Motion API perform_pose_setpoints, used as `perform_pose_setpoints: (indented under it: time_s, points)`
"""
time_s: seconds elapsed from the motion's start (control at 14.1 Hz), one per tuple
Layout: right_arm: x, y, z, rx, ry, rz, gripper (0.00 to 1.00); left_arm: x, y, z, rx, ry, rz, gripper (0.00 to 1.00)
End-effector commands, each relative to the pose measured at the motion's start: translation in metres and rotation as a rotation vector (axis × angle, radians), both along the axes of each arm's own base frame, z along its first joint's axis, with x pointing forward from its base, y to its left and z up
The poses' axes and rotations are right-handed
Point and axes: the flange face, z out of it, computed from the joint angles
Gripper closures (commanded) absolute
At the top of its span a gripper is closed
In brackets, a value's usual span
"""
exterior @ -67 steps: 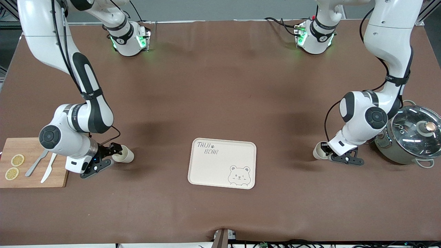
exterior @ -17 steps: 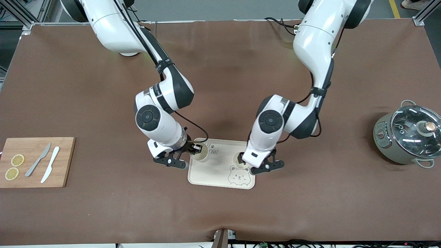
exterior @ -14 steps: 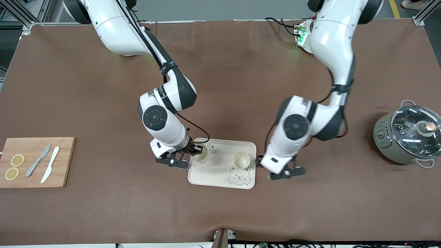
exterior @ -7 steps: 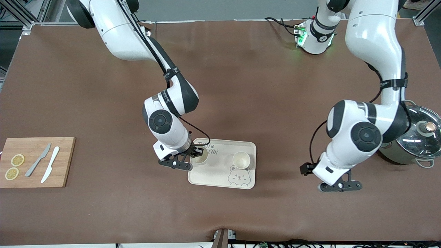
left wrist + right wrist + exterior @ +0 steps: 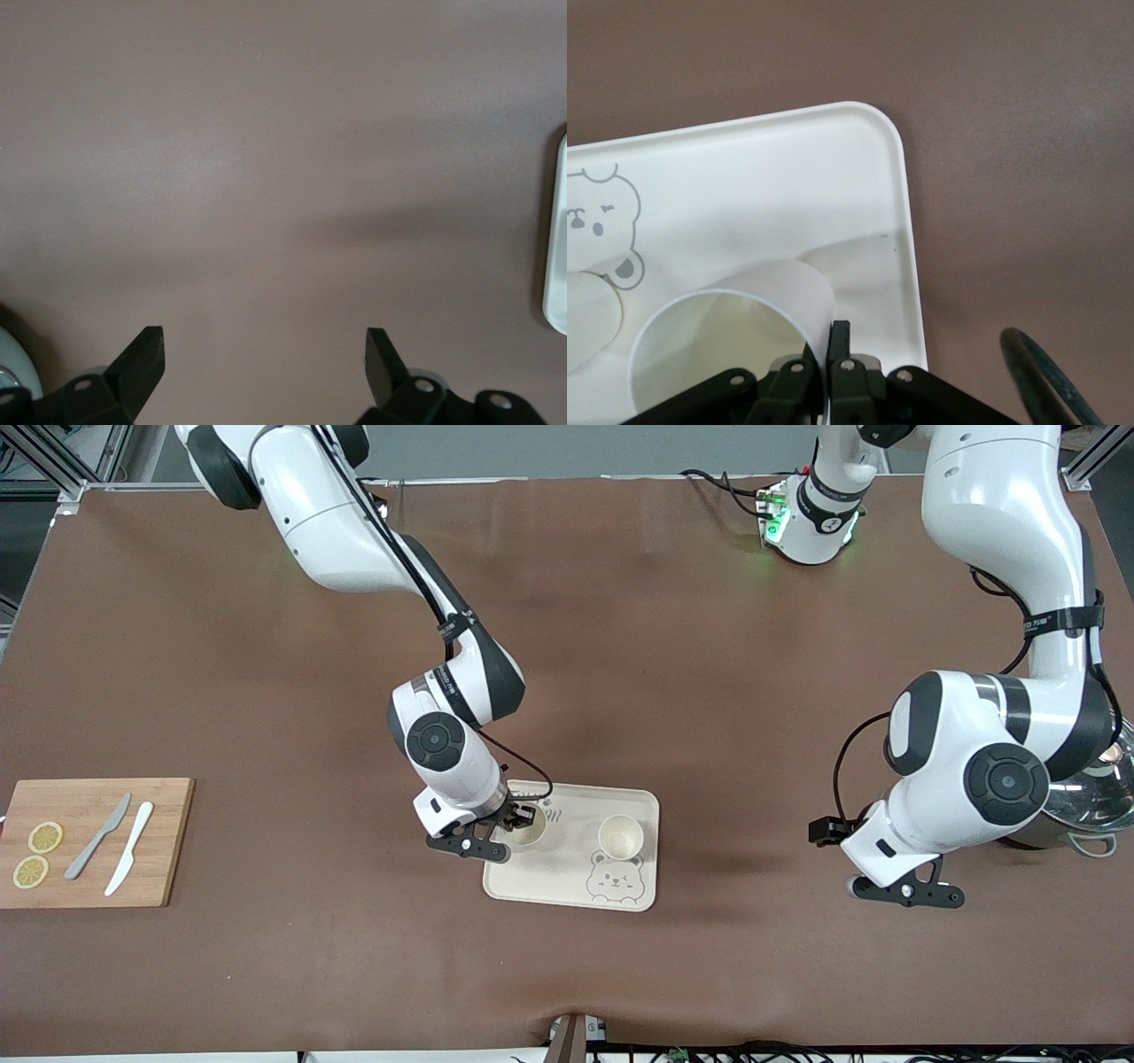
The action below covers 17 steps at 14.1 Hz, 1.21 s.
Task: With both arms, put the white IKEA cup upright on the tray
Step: 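Withdraw the left gripper toward the pot while the right gripper releases its cup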
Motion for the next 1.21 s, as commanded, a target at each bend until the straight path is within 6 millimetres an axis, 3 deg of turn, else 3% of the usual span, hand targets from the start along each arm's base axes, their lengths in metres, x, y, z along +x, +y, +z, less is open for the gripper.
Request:
perform_pose_setpoints:
  time_s: [0.0,0.14,0.21,0.28,0.5,0.71,0.92,0.99,1.14]
  points:
    - [0.002,0.008,-0.006,-0.008,-0.028,-0.008,1.0,-0.004,0.011,0.01,-0.027,0.007,0.016,0.0]
    - [0.001,0.011,-0.011,-0.008,-0.036,-0.002,1.0,0.002,0.055,0.015,-0.036,-0.001,0.072,0.0]
    - [0.001,0.011,-0.01,-0.006,-0.038,-0.004,1.0,0.002,0.064,0.023,-0.036,-0.013,0.079,0.0]
    - [0.001,0.011,-0.01,-0.006,-0.038,-0.004,1.0,0.002,0.069,0.026,-0.035,-0.019,0.09,0.0]
    - [0.001,0.01,-0.016,-0.01,-0.039,-0.004,1.0,-0.008,0.071,0.072,-0.048,-0.065,0.106,0.0]
    - [0.0,0.014,-0.014,-0.005,-0.055,0.004,1.0,-0.034,0.071,0.119,-0.043,-0.023,0.098,0.0]
    - [0.001,0.013,-0.015,-0.007,-0.053,0.004,0.07,-0.051,0.07,0.15,-0.061,-0.014,0.097,0.0]
    - [0.001,0.012,-0.014,-0.008,-0.055,0.006,0.0,-0.056,0.065,0.155,-0.071,-0.006,0.085,0.0]
    - [0.006,0.006,-0.004,-0.01,-0.057,0.007,0.0,-0.059,0.048,0.155,-0.103,0.005,0.058,0.0]
